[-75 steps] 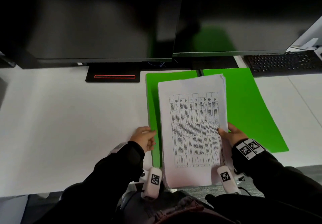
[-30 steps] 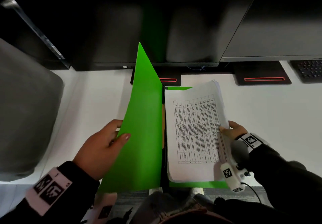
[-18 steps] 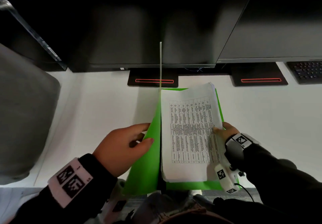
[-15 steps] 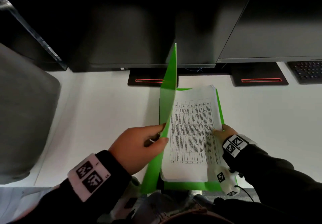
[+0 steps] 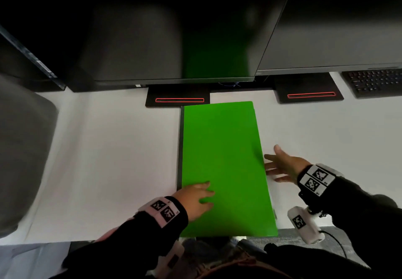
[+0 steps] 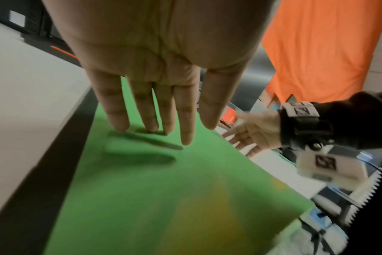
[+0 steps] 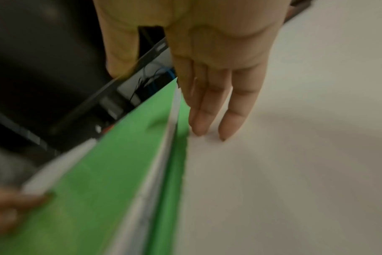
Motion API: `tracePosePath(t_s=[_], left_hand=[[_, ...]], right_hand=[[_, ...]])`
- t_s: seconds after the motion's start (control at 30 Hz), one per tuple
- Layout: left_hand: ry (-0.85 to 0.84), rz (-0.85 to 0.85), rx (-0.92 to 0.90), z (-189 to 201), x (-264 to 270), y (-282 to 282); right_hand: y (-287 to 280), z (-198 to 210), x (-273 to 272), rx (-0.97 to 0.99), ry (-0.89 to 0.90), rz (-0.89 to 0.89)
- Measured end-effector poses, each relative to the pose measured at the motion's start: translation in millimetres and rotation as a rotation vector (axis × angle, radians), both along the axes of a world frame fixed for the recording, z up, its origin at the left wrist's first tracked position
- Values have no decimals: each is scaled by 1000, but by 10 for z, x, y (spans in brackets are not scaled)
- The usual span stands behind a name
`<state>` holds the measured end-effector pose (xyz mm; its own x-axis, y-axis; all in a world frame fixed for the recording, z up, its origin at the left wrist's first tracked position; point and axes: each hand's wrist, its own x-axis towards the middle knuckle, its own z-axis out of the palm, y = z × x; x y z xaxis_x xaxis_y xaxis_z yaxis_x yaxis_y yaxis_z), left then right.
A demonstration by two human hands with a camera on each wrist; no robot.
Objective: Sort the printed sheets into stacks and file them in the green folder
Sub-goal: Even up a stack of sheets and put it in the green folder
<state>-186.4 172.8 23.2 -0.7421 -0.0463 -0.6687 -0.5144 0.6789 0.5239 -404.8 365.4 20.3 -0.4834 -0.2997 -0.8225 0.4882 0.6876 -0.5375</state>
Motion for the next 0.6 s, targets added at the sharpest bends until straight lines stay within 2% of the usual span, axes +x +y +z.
tracePosePath(t_s=[0.1,0.17,0.2,0.27,0.3,0.43,0.6], left_hand=[[110,154,-60,-69,27,-60],[174,405,-191,-143,25,-159],[156,564,-205,-184,23,-212],[86,824,-107,-280,21,-293],[63,883,-51,-324,17,-317],[53,918,-6,-434,19,-349],[186,972,31,-414,65,-312]], right_hand=[[4,-22,11,42,-8,10],[6,-93,39,59,-15,-18],[6,-128,50,81,3,-19],[-20,-164,88,88,9,-44],[-43,-157,119,82,-2,-67],[-99,-194,168,82,-3,-109],[-176,-362,95,277,16,-98]])
